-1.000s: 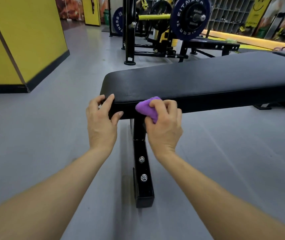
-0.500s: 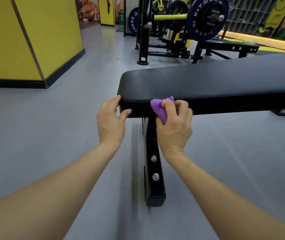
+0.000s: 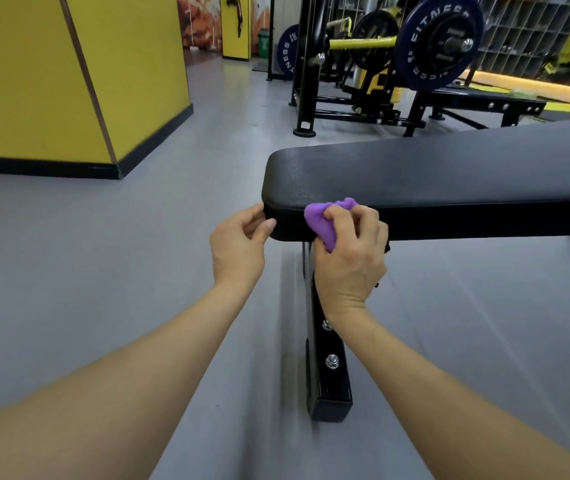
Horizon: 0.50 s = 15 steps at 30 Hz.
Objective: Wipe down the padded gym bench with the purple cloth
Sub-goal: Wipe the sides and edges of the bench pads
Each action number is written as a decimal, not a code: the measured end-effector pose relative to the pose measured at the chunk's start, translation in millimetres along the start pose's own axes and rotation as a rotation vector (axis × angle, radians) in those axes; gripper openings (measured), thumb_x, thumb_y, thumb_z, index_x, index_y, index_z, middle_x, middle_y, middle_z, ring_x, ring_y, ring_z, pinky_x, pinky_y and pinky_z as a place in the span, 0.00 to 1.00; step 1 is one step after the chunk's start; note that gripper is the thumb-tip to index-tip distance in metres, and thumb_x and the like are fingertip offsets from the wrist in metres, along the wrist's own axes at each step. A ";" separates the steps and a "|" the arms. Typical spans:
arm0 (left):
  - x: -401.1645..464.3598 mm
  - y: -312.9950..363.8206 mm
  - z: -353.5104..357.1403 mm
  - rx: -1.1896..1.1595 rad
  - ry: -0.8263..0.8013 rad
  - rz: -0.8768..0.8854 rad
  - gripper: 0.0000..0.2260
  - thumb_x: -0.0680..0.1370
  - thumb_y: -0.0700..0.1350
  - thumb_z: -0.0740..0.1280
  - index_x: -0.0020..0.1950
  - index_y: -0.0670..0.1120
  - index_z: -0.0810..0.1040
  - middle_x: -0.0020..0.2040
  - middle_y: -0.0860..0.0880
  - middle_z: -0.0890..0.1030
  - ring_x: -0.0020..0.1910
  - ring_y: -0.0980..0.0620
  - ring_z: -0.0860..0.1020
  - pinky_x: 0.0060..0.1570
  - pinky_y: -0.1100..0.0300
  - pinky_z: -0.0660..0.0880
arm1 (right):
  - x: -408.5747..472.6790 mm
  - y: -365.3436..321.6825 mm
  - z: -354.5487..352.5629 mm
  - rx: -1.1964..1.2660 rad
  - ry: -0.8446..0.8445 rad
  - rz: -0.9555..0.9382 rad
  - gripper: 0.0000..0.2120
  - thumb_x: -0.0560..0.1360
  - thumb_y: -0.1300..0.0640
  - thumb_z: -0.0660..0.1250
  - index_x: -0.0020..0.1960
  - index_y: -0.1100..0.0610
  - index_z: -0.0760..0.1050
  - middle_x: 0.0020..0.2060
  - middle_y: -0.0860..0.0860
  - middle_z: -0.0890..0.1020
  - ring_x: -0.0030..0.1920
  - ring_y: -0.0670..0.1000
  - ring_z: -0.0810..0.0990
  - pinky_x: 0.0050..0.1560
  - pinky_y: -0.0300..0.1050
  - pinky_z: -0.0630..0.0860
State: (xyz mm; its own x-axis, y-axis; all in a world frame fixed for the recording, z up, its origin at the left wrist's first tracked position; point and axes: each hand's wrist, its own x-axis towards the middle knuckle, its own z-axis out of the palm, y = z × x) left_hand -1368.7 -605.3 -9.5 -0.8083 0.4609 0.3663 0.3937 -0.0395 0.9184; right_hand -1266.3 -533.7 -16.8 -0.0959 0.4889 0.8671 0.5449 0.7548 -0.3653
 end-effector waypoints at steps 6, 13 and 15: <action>4.1 -14.3 -17.3 0.151 -0.031 0.023 0.13 0.76 0.34 0.63 0.55 0.46 0.81 0.43 0.53 0.82 0.39 0.60 0.78 0.44 0.69 0.73 | 13.0 -45.7 19.6 -0.042 -0.125 -0.502 0.08 0.67 0.66 0.62 0.35 0.57 0.79 0.38 0.55 0.80 0.38 0.58 0.77 0.29 0.45 0.66; 1.7 -13.1 -24.2 0.320 -0.057 0.015 0.16 0.78 0.35 0.62 0.66 0.44 0.75 0.61 0.49 0.78 0.54 0.57 0.76 0.55 0.65 0.71 | 24.8 -9.0 13.3 -0.093 -0.140 -0.962 0.16 0.74 0.69 0.53 0.37 0.60 0.78 0.42 0.56 0.81 0.42 0.56 0.80 0.32 0.46 0.69; -1.9 -6.7 -17.0 0.333 -0.032 0.021 0.15 0.78 0.36 0.62 0.65 0.44 0.76 0.61 0.48 0.78 0.55 0.55 0.77 0.58 0.62 0.72 | 27.8 3.8 8.3 -0.101 -0.157 -1.016 0.14 0.73 0.68 0.57 0.38 0.60 0.79 0.43 0.55 0.82 0.43 0.56 0.80 0.32 0.46 0.70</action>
State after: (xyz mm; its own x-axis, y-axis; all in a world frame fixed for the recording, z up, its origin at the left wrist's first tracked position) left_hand -1377.2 -620.9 -13.9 -0.7864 0.4907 0.3753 0.5361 0.2402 0.8093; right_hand -1273.8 -513.7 3.1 -0.6536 -0.3014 0.6943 0.2133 0.8068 0.5510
